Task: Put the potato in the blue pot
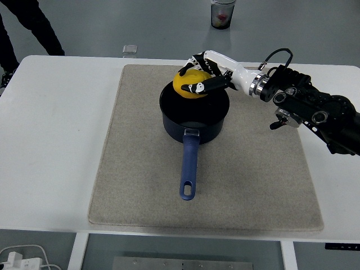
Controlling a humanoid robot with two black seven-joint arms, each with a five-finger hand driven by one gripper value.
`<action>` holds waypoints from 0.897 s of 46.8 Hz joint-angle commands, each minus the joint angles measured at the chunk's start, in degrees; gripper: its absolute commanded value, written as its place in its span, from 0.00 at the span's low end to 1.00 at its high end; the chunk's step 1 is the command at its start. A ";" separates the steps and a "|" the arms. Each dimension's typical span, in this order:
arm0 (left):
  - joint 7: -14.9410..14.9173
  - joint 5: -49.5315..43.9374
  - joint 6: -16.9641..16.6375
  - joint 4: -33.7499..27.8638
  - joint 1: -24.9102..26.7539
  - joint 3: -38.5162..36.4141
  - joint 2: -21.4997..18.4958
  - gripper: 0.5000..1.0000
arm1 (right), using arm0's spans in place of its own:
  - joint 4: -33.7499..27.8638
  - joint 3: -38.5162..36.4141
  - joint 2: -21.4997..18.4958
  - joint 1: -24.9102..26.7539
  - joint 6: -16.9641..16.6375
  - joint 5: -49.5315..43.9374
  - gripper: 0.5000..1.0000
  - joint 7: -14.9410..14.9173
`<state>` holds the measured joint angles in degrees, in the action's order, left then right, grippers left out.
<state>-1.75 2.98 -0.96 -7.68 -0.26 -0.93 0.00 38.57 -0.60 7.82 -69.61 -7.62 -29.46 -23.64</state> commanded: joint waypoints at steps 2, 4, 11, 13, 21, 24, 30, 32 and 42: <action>-0.01 0.00 0.00 -0.05 0.00 -0.04 0.00 0.99 | 0.01 -0.01 0.00 0.09 0.07 0.19 0.97 0.00; -0.01 0.00 0.00 -0.05 0.00 0.05 0.00 0.99 | 0.01 -0.01 0.00 0.09 0.07 0.19 0.97 0.00; -0.01 0.00 0.00 -0.05 0.00 0.05 0.00 0.99 | 0.01 -0.36 -0.26 0.18 0.15 0.19 0.97 0.00; 0.08 0.00 0.00 -0.05 0.00 0.05 0.00 0.99 | 0.01 -0.36 -0.26 0.18 0.15 0.19 0.97 0.00; 0.08 0.00 0.00 -0.05 0.00 0.05 0.00 0.99 | 0.01 -0.36 -0.26 0.09 0.15 0.28 0.97 0.00; -0.01 0.00 0.00 -0.05 0.00 0.05 0.00 0.99 | 0.01 -0.36 -0.26 0.18 0.15 0.28 0.97 0.00; -0.01 0.00 0.00 -0.05 0.00 -0.04 0.00 0.99 | 0.01 -0.45 -0.26 0.18 0.33 0.37 0.97 0.00; -0.01 0.00 0.00 -0.05 0.00 -0.04 0.00 0.99 | 0.01 -0.45 -0.26 0.18 0.33 0.37 0.97 0.00; -0.01 0.00 0.00 -0.14 0.00 -0.04 0.00 0.99 | 0.01 -0.45 -0.17 0.27 0.42 0.46 0.97 0.00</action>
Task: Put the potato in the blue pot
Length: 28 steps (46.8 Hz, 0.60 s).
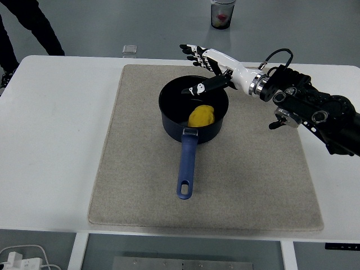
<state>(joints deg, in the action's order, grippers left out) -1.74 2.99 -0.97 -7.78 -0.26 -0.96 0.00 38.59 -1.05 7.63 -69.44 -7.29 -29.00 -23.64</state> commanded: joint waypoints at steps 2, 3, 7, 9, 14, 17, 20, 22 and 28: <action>-0.01 0.00 0.00 -0.04 0.00 0.00 0.00 0.99 | 0.00 0.00 0.01 0.18 0.09 -0.09 0.97 0.00; -0.01 0.00 0.00 -0.04 0.00 0.00 0.00 0.99 | 0.00 0.00 0.01 0.36 0.09 -0.09 0.97 0.00; -0.01 0.00 0.00 -0.04 0.00 0.00 0.00 0.99 | 0.00 0.00 0.01 0.45 0.17 -0.09 0.97 0.00; -0.01 0.00 0.00 -0.04 0.00 0.08 0.00 0.99 | 0.00 -0.09 0.10 0.45 0.17 0.00 0.97 0.00; -0.01 0.00 0.00 -0.04 0.00 0.08 0.00 0.99 | 0.00 -0.18 0.36 0.45 0.09 0.26 0.97 0.00; -0.01 0.00 0.00 -0.04 0.00 0.08 0.00 0.99 | 0.00 -0.27 0.63 0.45 -0.09 1.84 0.97 0.09; -0.01 0.00 0.00 -0.04 0.00 0.08 0.00 0.99 | -0.09 -0.35 0.89 0.45 -0.18 4.82 0.97 0.88; -0.01 0.00 0.00 -0.04 0.00 0.08 0.00 0.99 | -0.18 -0.35 1.15 0.45 -0.09 7.10 0.97 2.45; -0.01 0.00 0.00 -0.04 0.00 0.08 0.00 0.99 | -0.27 -2.37 2.56 0.53 -0.26 15.98 0.96 5.97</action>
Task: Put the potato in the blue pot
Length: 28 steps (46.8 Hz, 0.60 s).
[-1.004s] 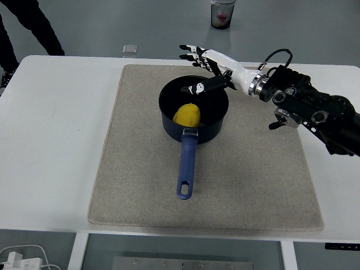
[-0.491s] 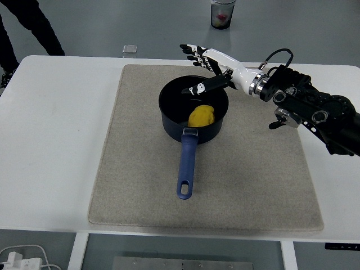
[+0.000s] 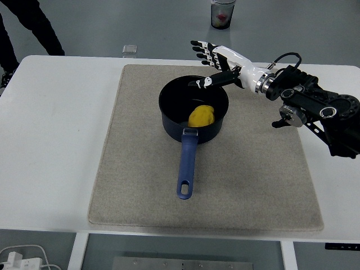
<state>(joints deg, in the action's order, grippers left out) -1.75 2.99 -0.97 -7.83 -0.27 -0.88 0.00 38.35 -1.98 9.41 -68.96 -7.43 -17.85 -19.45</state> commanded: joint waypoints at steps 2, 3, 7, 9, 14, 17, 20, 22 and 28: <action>0.00 0.00 0.00 -0.08 0.00 0.00 0.00 0.99 | -0.03 -2.50 1.39 0.05 -0.13 7.21 0.96 2.83; 0.00 0.00 0.00 0.00 0.00 0.00 0.00 0.99 | -0.12 -2.94 1.92 0.14 -0.13 8.26 0.96 3.36; 0.00 0.00 0.00 -0.08 0.00 0.00 0.00 0.99 | -0.12 -4.61 3.77 1.10 -0.13 11.87 0.97 3.80; 0.00 0.00 0.00 -0.08 0.00 -0.09 0.00 0.99 | -0.12 -5.40 4.47 1.89 -0.21 13.27 0.97 4.07; 0.00 0.09 0.00 -0.08 0.00 -0.09 0.00 0.99 | -0.12 -9.00 6.40 3.39 -1.18 16.79 0.97 6.78; 0.00 0.09 0.00 -0.17 0.00 -0.09 0.00 0.99 | -0.12 -12.16 6.85 4.88 -1.27 19.77 0.97 8.89; 0.00 0.09 0.00 -0.09 0.00 -0.09 0.00 0.99 | -0.29 -14.62 6.93 5.67 -1.09 22.15 0.97 9.78; 0.00 0.09 0.00 -0.08 0.00 -0.09 0.00 0.99 | -0.90 -15.59 6.93 5.76 -1.09 23.03 0.97 9.87; 0.00 0.09 0.00 -0.08 0.00 -0.09 0.00 0.99 | -3.89 -17.44 6.94 6.11 -1.44 23.65 0.97 10.04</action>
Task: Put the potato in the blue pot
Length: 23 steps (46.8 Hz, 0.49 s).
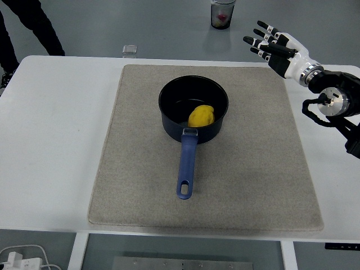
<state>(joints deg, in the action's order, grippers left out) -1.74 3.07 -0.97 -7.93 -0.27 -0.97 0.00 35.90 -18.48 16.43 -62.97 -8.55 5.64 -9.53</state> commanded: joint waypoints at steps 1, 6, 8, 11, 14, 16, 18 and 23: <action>-0.02 0.00 0.00 0.02 0.01 0.00 0.00 0.99 | -1.80 -1.21 -0.08 0.13 -0.41 0.25 0.97 0.38; -0.02 0.00 0.00 0.02 0.01 0.00 0.00 0.99 | -2.68 -2.17 -0.17 0.66 -0.07 2.44 0.97 2.75; -0.02 0.00 0.00 0.02 0.01 0.00 0.00 0.99 | -2.85 -2.17 -0.09 0.66 0.02 3.06 0.97 3.02; -0.02 0.00 0.00 0.02 0.01 0.00 0.00 0.99 | -3.47 -2.17 -0.08 0.66 0.02 3.33 0.97 3.02; -0.02 0.00 0.00 0.02 0.01 0.00 0.00 0.99 | -4.35 -2.17 -0.08 0.66 0.02 3.33 0.97 3.02; -0.02 0.00 0.00 0.02 0.01 0.00 0.00 0.99 | -4.96 -2.17 -0.08 0.66 0.02 3.33 0.97 3.02; -0.02 0.00 0.00 0.02 0.01 0.00 0.00 0.99 | -5.49 -2.17 -0.08 0.66 -0.15 3.33 0.97 3.02; -0.02 0.00 0.00 0.02 0.01 0.00 0.00 0.99 | -6.72 -2.17 -0.08 0.75 -0.42 3.33 0.97 3.02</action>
<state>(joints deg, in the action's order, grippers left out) -1.76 3.08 -0.97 -7.90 -0.26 -0.97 0.00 29.90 -20.66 16.35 -62.26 -8.81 8.96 -6.50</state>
